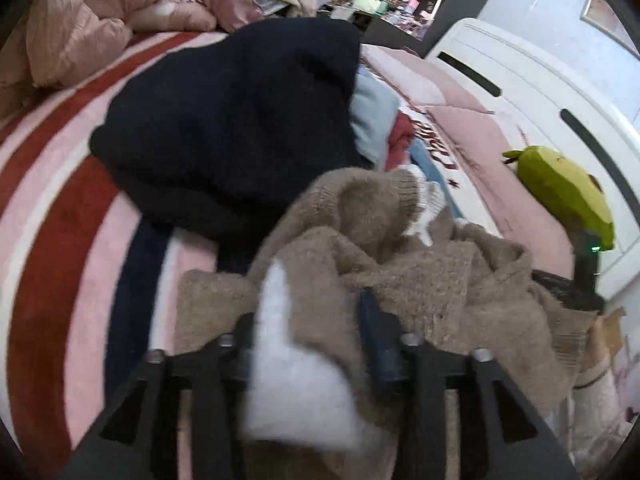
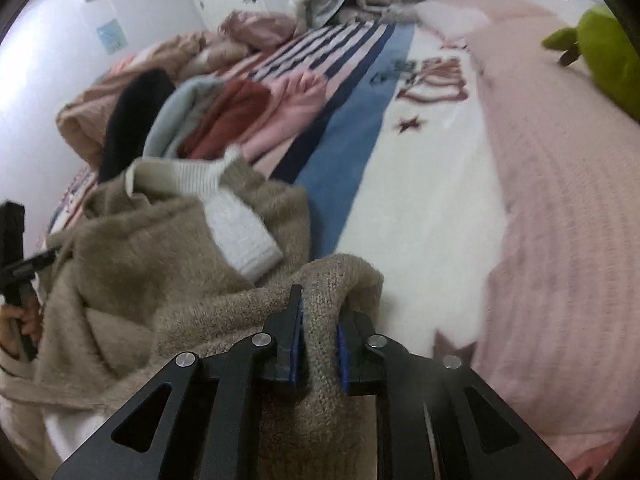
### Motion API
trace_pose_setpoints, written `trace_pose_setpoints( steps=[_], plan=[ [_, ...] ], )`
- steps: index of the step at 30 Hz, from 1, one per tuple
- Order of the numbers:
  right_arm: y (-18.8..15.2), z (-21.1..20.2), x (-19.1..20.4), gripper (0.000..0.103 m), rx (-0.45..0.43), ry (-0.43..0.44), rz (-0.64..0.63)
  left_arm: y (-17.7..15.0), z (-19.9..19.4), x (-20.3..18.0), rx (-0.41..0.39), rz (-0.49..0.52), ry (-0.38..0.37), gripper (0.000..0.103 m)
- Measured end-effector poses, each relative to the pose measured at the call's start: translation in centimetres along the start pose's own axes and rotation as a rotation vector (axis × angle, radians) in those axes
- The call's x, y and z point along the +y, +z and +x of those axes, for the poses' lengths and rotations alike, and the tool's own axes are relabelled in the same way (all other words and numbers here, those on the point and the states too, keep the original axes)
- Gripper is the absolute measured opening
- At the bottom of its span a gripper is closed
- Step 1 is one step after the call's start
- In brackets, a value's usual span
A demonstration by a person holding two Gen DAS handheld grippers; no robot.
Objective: Fold small clothes
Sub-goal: 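Lift the hem and fold it toward the collar with both grippers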
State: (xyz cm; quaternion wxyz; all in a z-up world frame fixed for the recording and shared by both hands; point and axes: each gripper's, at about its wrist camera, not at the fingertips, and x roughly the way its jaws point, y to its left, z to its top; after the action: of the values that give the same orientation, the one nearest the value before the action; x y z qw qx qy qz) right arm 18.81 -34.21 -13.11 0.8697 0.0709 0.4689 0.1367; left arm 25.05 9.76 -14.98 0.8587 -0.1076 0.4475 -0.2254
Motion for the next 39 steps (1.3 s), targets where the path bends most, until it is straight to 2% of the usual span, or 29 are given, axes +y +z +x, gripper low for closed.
trace_pose_setpoints(
  steps=[1,2,3,4,5,9,12,14,16,19,21,22,24,25,26,27,28,34,37,39],
  plan=[
    [-0.1,0.0,0.2,0.016,0.003,-0.012,-0.011,-0.1,-0.3,-0.3,0.007,0.005,-0.030,0.070],
    [-0.2,-0.3,0.3,0.024,0.005,-0.029,-0.015,-0.3,-0.8,-0.8,0.014,0.015,-0.055,0.090],
    [-0.4,-0.7,0.2,0.032,0.004,-0.039,-0.011,-0.6,-1.4,-1.4,0.013,0.023,-0.071,0.097],
    [-0.3,-1.2,0.0,0.048,-0.001,-0.049,-0.003,-0.9,-2.1,-2.1,0.009,0.034,-0.067,0.102],
    [-0.5,-2.3,-0.3,0.058,-0.018,-0.044,0.006,-1.3,-2.7,-2.9,0.010,0.045,-0.055,0.102],
    [-1.9,-6.2,-0.7,0.067,-0.034,0.000,0.023,-3.3,-6.0,-3.7,-0.020,0.060,-0.019,0.102],
    [-3.7,-9.5,-1.3,0.078,-0.070,0.029,0.048,-5.5,-8.4,-3.1,-0.042,0.054,0.009,0.102],
    [-5.3,-10.8,-1.5,0.087,-0.063,0.112,0.050,-7.3,-8.8,-2.4,-0.006,0.042,0.016,0.102],
    [-6.7,-10.7,-1.4,0.090,-0.022,0.198,0.040,-9.2,-8.5,-1.7,0.031,0.020,-0.005,0.102],
    [-9.4,-8.9,-0.9,0.090,0.036,0.306,0.019,-12.2,-6.9,-1.2,0.088,-0.032,-0.075,0.102],
    [-10.4,-7.5,-0.6,0.090,0.043,0.300,0.005,-13.6,-5.7,-1.3,0.103,-0.045,-0.062,0.102],
    [-10.8,-6.8,-0.3,0.090,0.041,0.268,-0.011,-14.2,-5.1,-1.5,0.115,-0.055,-0.073,0.101],
    [-11.1,-5.5,0.3,0.074,0.043,0.250,-0.031,-14.5,-4.6,-2.0,0.110,-0.075,-0.093,0.095],
    [-11.2,-5.3,0.4,0.048,0.039,0.252,-0.027,-14.5,-4.6,-2.3,0.112,-0.071,-0.074,0.075],
    [-11.0,-5.2,0.7,0.018,0.047,0.246,-0.022,-14.4,-4.7,-2.8,0.117,-0.054,-0.039,0.037],
    [-10.9,-5.3,1.0,0.013,0.055,0.244,-0.025,-14.5,-5.2,-3.0,0.120,-0.042,-0.030,0.019],
    [-10.8,-5.7,1.2,0.013,0.044,0.235,-0.034,-14.3,-5.8,-3.4,0.119,-0.033,-0.026,0.011],
    [-8.6,-10.7,3.1,0.010,-0.100,0.279,-0.059,-10.0,-13.5,-5.6,-0.127,0.044,-0.090,0.008],
    [-5.2,-12.3,4.1,0.010,-0.170,0.270,-0.074,-7.0,-14.9,-5.9,-0.218,0.053,-0.092,0.008],
    [-2.6,-12.1,4.5,0.009,-0.200,0.248,-0.077,-4.1,-15.1,-4.9,-0.303,0.024,-0.086,0.008]
  ],
)
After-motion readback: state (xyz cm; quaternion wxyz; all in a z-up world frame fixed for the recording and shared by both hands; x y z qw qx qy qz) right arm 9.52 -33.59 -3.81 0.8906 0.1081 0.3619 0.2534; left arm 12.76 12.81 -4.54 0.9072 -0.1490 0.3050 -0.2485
